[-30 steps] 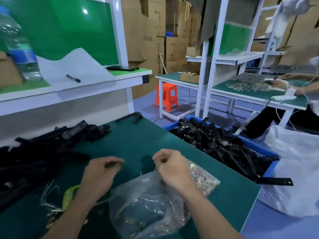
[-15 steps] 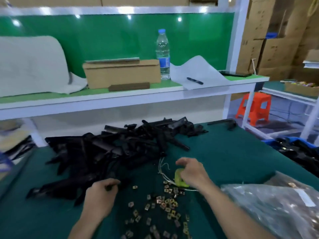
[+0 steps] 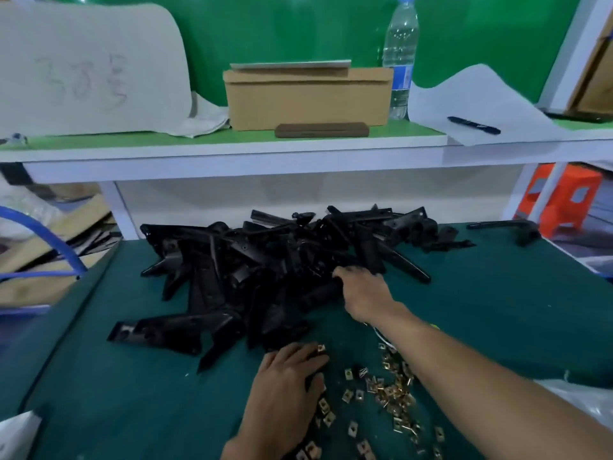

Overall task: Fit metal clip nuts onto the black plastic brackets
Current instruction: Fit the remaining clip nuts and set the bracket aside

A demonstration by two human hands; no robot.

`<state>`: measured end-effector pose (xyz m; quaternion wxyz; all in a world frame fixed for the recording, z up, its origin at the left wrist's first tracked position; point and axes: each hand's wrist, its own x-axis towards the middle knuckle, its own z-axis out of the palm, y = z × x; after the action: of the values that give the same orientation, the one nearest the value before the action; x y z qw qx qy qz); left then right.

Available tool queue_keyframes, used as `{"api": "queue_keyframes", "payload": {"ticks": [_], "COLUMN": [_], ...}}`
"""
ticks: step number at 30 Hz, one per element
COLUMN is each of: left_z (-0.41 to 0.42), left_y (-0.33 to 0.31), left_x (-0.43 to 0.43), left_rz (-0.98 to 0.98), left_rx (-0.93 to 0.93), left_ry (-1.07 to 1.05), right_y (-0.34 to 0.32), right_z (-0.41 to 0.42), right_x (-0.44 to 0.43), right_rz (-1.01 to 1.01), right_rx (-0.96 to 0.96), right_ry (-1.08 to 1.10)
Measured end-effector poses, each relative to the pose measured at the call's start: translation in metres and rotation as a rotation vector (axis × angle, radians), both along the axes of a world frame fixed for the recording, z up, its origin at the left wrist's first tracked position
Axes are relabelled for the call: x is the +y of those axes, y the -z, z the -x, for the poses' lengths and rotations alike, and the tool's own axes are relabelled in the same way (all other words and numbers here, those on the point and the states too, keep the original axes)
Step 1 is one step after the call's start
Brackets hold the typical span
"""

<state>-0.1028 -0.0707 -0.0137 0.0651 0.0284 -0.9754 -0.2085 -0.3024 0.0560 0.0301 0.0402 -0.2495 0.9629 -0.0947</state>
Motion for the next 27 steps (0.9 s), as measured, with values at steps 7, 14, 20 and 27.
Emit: {"api": "queue_keyframes", "payload": {"ticks": [7,14,20,27], "left_z": [-0.004,-0.013,-0.029,-0.023], "left_y": [0.003,-0.006,-0.012,-0.004], "left_x": [0.001,0.012,0.024,0.026], "left_rz": [-0.192,-0.305,-0.436,-0.347], "left_rx": [0.08,0.012,0.033,-0.038], "left_ry": [0.029,0.029,0.054,0.044], "right_y": [-0.02,-0.006,0.03,0.034], "right_z": [-0.027,-0.118,-0.158,-0.156], "right_x": [0.024,0.056,0.064,0.08], "right_rz": [0.388,1.505,1.579,1.573], "right_rx": [0.178,-0.698,-0.741,-0.774], "right_ry": [0.22,0.443,0.486,0.411]}}
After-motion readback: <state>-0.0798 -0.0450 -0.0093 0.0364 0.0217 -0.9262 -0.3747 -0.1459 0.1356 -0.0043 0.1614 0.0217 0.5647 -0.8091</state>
